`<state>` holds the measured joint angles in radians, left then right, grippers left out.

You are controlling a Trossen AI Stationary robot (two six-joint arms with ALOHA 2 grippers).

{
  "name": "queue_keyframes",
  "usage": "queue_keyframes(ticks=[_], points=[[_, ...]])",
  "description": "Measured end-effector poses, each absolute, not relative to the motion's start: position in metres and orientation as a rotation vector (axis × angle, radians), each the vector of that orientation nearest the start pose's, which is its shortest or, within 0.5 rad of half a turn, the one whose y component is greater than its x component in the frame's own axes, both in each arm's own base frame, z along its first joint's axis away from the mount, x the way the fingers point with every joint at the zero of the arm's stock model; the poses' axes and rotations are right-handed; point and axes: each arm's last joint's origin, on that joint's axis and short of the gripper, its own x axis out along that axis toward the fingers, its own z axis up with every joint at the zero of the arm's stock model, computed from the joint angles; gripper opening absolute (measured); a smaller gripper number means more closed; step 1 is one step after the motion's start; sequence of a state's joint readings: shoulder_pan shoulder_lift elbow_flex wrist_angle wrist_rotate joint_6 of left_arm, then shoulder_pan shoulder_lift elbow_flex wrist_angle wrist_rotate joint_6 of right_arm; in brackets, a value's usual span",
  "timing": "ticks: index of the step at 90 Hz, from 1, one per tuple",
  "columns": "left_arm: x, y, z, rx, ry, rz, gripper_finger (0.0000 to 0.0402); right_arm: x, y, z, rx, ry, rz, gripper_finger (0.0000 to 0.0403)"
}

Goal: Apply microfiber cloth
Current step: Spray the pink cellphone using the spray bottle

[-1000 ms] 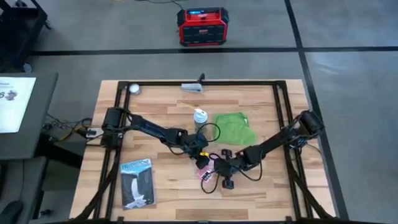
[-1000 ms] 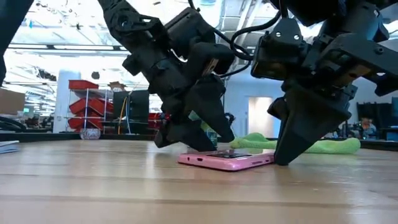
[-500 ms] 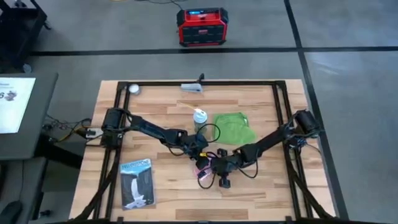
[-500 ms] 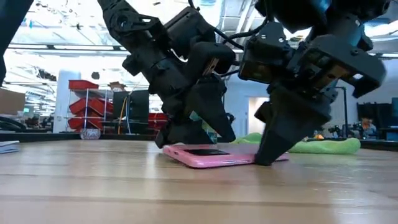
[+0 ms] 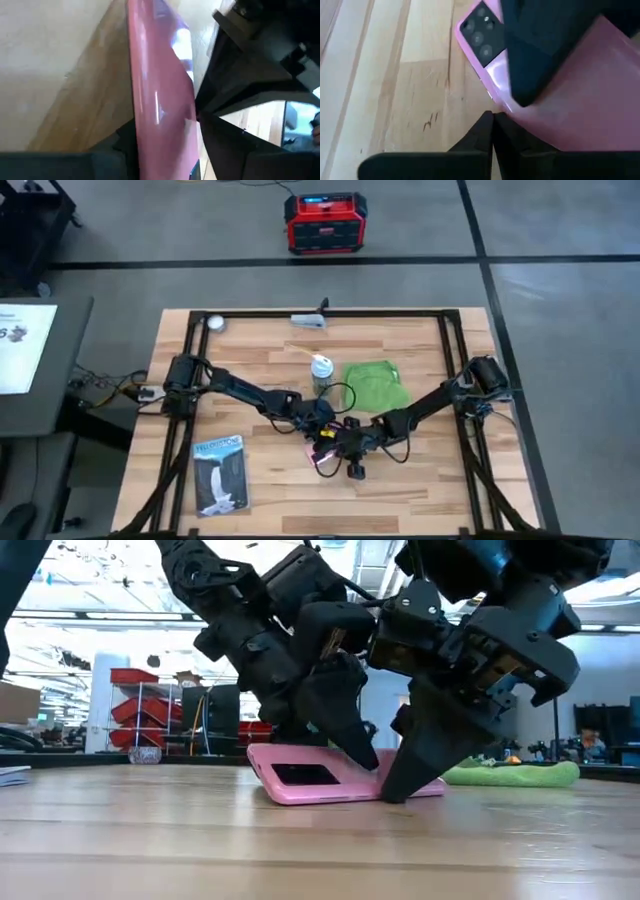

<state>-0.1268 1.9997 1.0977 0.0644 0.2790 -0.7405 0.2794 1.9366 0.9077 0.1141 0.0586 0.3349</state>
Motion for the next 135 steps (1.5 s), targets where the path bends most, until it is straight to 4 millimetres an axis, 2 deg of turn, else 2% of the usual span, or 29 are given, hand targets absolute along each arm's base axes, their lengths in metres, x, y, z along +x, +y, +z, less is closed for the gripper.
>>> queue_keyframes(ticks=[11, 15, 33, 48, 65, 85, 97, 110, 135], points=[[0.389, -0.059, 0.119, -0.679, 0.933, -0.111, 0.0031, 0.338, 0.095, 0.094, 0.155, 0.932, 0.05, 0.0], [0.389, -0.059, 0.119, -0.668, 0.936, -0.118, 0.0017, 0.337, 0.095, 0.094, 0.153, 0.936, 0.048, 0.0], [0.388, -0.06, 0.12, -0.61, 0.935, -0.153, 0.0007, 0.335, 0.099, 0.094, 0.142, 0.947, 0.053, 0.0], [0.386, -0.059, 0.129, -0.518, 0.905, -0.156, 0.0005, 0.33, 0.103, 0.103, 0.125, 0.954, 0.052, 0.0], [0.379, -0.056, 0.15, -0.388, 0.868, -0.113, 0.0002, 0.315, 0.104, 0.119, 0.087, 1.006, 0.002, 0.0], [0.375, -0.059, 0.178, -0.318, 0.773, -0.124, 0.0002, 0.292, 0.109, 0.135, 0.065, 1.107, -0.088, 0.0], [0.369, -0.064, 0.192, -0.276, 0.712, -0.125, 0.0002, 0.288, 0.122, 0.144, 0.055, 1.026, -0.114, 0.0], [0.365, -0.07, 0.186, -0.302, 0.659, -0.139, 0.0002, 0.296, 0.131, 0.152, 0.035, 0.861, -0.132, 0.0], [0.359, -0.076, 0.176, -0.313, 0.634, -0.137, 0.0002, 0.307, 0.116, 0.159, 0.048, 0.795, -0.164, 0.0]])
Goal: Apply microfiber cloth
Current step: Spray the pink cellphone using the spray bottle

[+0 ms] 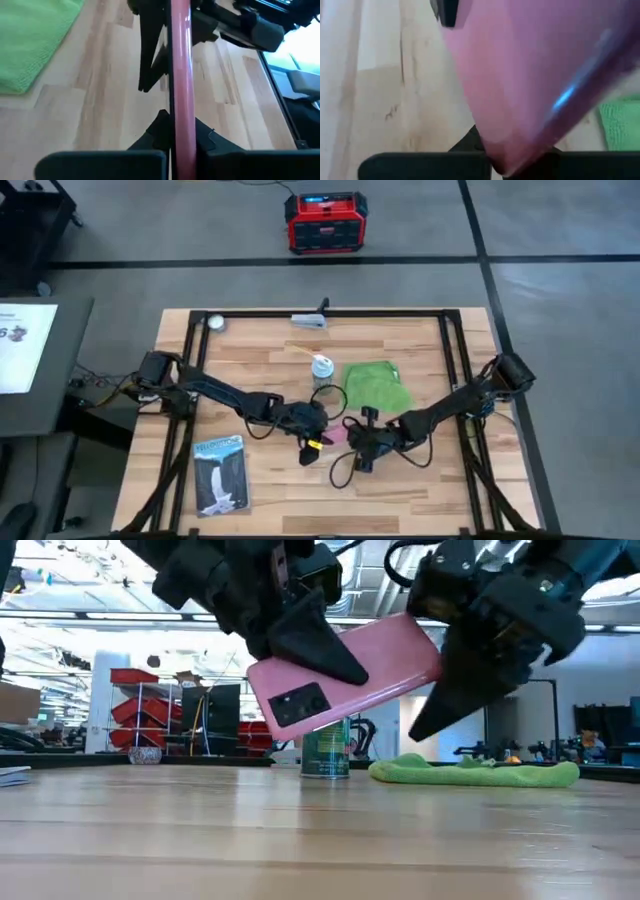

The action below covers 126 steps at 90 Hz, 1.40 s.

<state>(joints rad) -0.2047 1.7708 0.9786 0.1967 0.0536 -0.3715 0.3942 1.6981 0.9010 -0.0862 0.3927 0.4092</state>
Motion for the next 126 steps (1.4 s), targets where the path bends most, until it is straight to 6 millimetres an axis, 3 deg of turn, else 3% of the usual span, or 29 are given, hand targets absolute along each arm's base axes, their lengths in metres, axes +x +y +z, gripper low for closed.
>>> queue_keyframes(ticks=[26, 41, 72, 85, 97, 111, 126], points=[[0.358, -0.076, 0.175, -0.32, 0.601, -0.12, 0.0002, 0.312, 0.102, 0.18, 0.043, 0.702, -0.152, 0.0], [0.358, -0.077, 0.175, -0.316, 0.591, -0.116, 0.0002, 0.313, 0.1, 0.182, 0.03, 0.689, -0.153, 0.0], [0.367, -0.084, 0.156, -0.27, 0.557, -0.085, 0.0002, 0.318, 0.085, 0.186, 0.028, 0.688, -0.14, 0.0], [0.366, -0.085, 0.163, -0.223, 0.528, -0.074, 0.0002, 0.312, 0.081, 0.206, 0.018, 0.653, -0.181, 0.0], [0.363, -0.084, 0.17, -0.188, 0.525, -0.075, 0.0002, 0.29, 0.082, 0.229, -0.014, 0.66, -0.201, 0.0], [0.358, -0.083, 0.186, -0.115, 0.499, -0.095, 0.0001, 0.248, 0.09, 0.256, -0.024, 0.689, -0.218, 0.0], [0.349, -0.081, 0.203, 0.005, 0.495, -0.127, 0.0001, 0.206, 0.111, 0.263, -0.029, 0.686, -0.262, 0.0]])
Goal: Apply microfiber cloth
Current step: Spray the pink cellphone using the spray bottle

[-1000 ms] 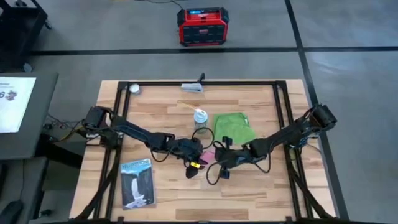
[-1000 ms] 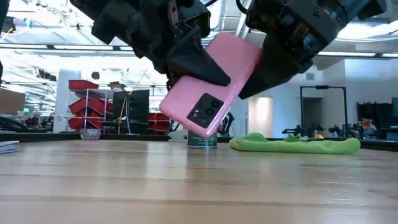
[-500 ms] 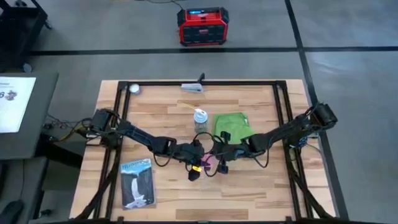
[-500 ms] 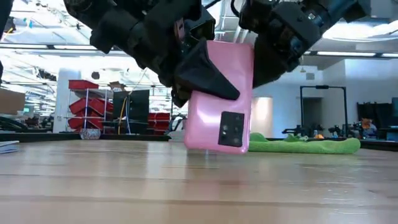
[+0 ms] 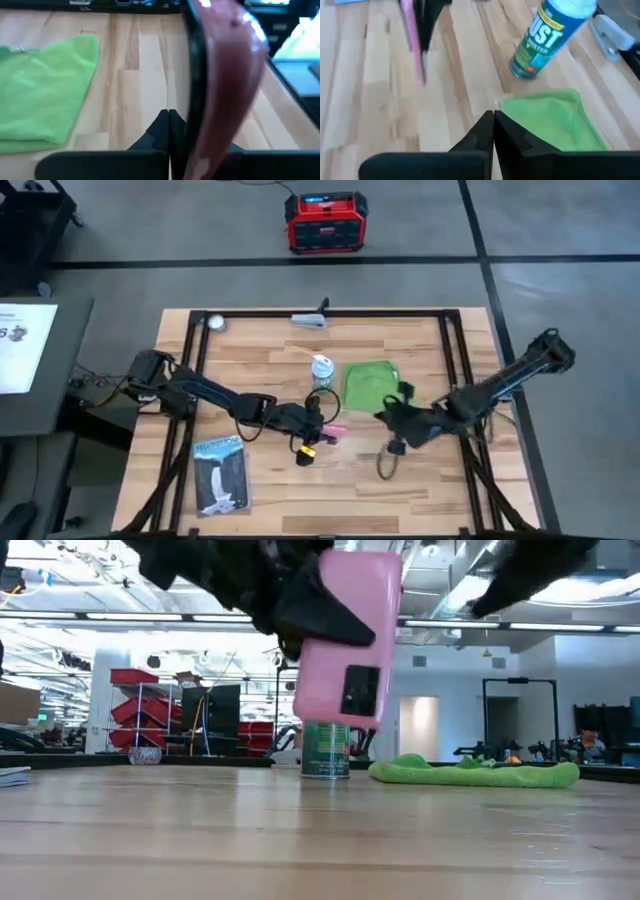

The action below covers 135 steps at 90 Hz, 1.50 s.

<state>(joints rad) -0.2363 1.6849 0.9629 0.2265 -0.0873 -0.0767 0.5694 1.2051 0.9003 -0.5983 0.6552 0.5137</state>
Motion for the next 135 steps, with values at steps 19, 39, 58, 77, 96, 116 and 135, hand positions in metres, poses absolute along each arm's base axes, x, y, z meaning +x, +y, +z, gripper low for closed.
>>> queue_keyframes(ticks=[19, 39, 58, 77, 96, 116, 135], points=[[0.346, -0.079, 0.218, 0.074, 0.431, -0.193, 0.0001, 0.175, 0.131, 0.221, 0.073, 0.512, -0.236, 0.0], [0.351, -0.063, 0.218, 0.067, 0.409, -0.162, 0.0001, 0.18, 0.13, 0.193, 0.222, 0.201, -0.109, 0.0], [0.355, -0.054, 0.222, 0.068, 0.367, -0.156, 0.0001, 0.197, 0.128, 0.199, 0.166, 0.108, -0.064, 0.0006], [0.357, -0.053, 0.227, 0.053, 0.306, -0.179, 0.0001, 0.221, 0.125, 0.202, 0.109, 0.117, -0.114, 0.0063], [0.357, -0.053, 0.228, 0.044, 0.304, -0.173, 0.0001, 0.235, 0.118, 0.211, 0.102, 0.111, -0.133, 0.0135], [0.357, -0.052, 0.227, 0.038, 0.305, -0.164, 0.0001, 0.247, 0.109, 0.221, 0.096, 0.108, -0.131, 0.0163], [0.357, -0.051, 0.228, 0.039, 0.302, -0.15, 0.0001, 0.254, 0.101, 0.226, 0.096, 0.108, -0.137, 0.0152]])
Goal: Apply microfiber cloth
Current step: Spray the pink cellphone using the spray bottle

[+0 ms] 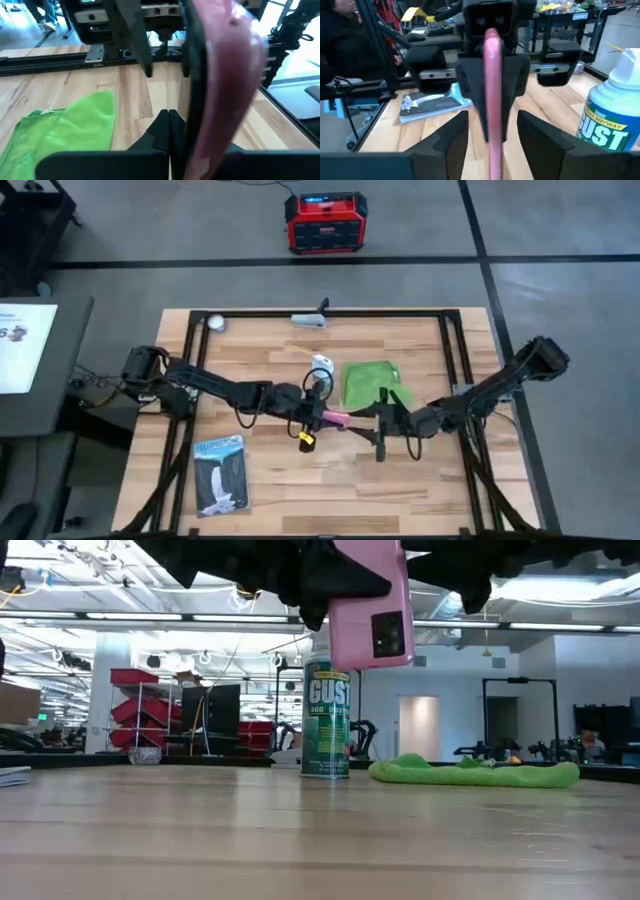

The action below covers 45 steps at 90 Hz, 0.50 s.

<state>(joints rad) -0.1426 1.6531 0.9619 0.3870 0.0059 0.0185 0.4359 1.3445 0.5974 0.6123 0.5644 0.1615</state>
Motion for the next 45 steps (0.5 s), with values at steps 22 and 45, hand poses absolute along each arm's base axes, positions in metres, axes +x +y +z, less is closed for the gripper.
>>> queue_keyframes(ticks=[22, 45], points=[[0.3576, -0.0512, 0.2286, 0.036, 0.293, -0.144, 0.0001, 0.26, 0.0961, 0.2295, 0.032, 0.101, -0.159, 0.005], [0.3574, -0.0513, 0.228, 0.037, 0.294, -0.149, 0.0001, 0.2612, 0.0959, 0.2291, -0.016, 0.102, -0.166, 0.0007]])
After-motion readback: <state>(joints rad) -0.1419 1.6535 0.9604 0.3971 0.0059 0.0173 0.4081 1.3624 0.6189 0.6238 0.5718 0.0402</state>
